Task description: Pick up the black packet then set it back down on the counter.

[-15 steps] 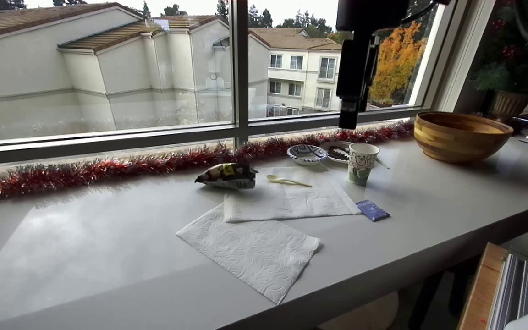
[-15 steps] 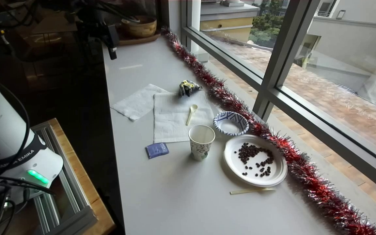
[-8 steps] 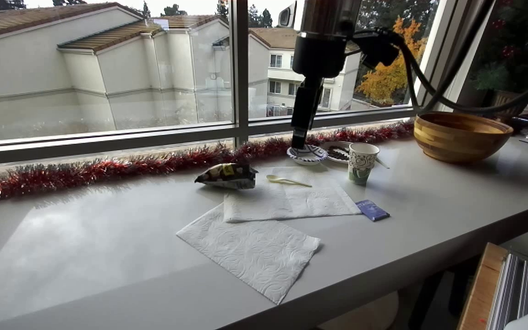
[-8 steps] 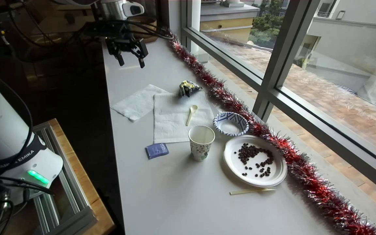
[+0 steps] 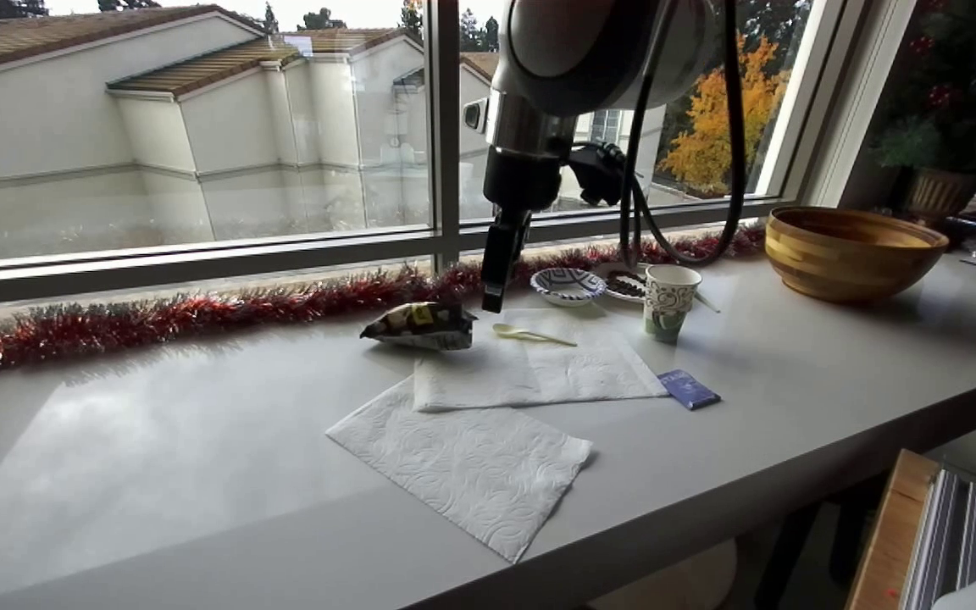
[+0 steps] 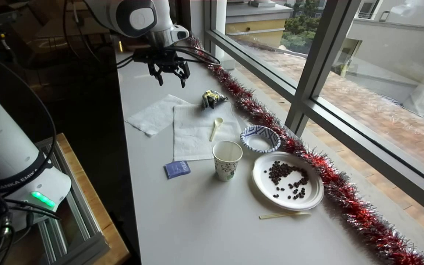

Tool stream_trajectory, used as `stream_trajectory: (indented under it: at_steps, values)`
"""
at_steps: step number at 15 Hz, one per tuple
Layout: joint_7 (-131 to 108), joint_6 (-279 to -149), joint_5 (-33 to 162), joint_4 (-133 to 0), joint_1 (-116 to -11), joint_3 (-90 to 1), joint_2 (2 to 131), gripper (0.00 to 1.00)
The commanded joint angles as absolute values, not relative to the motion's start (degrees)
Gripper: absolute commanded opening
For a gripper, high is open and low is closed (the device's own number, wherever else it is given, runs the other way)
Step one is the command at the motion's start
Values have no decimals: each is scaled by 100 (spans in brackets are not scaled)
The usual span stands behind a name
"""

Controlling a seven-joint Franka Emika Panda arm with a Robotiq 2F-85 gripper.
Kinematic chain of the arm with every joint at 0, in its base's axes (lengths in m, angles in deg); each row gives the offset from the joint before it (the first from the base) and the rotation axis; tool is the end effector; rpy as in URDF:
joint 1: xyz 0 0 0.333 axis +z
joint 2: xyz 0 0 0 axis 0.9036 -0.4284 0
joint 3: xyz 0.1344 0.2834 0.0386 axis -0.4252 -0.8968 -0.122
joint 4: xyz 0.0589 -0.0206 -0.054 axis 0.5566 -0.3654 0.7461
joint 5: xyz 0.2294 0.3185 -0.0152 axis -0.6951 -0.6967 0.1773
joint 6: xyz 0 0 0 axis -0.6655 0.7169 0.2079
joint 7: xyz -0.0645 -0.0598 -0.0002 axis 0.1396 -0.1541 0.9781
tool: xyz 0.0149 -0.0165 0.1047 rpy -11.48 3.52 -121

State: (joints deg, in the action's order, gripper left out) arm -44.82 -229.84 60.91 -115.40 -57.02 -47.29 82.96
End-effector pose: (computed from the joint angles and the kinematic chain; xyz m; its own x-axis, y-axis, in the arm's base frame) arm 0.4874 0.0524 0.3081 0.8181 0.5576 0.1405 0.5538 -0.8298 0.0686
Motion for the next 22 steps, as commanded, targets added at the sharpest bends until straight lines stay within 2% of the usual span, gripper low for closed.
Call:
stream_trajectory:
  at_steps: [1,4,5,11,22]
  values:
    - [-5081,-23352,5585,-10927,-5956,-4957,7426,100]
    - [-5289,-23594,5399,-10582,-6273,-5193,6836,100]
    - [-4958,-23455,5706,-10931,-6240,-5206,7294,100]
    - [-4993,-23535,5729,-10624,-6426,-5319,6851,100]
    - [-5226,-25015,4785,-10827,-7747,-6547,6091,100]
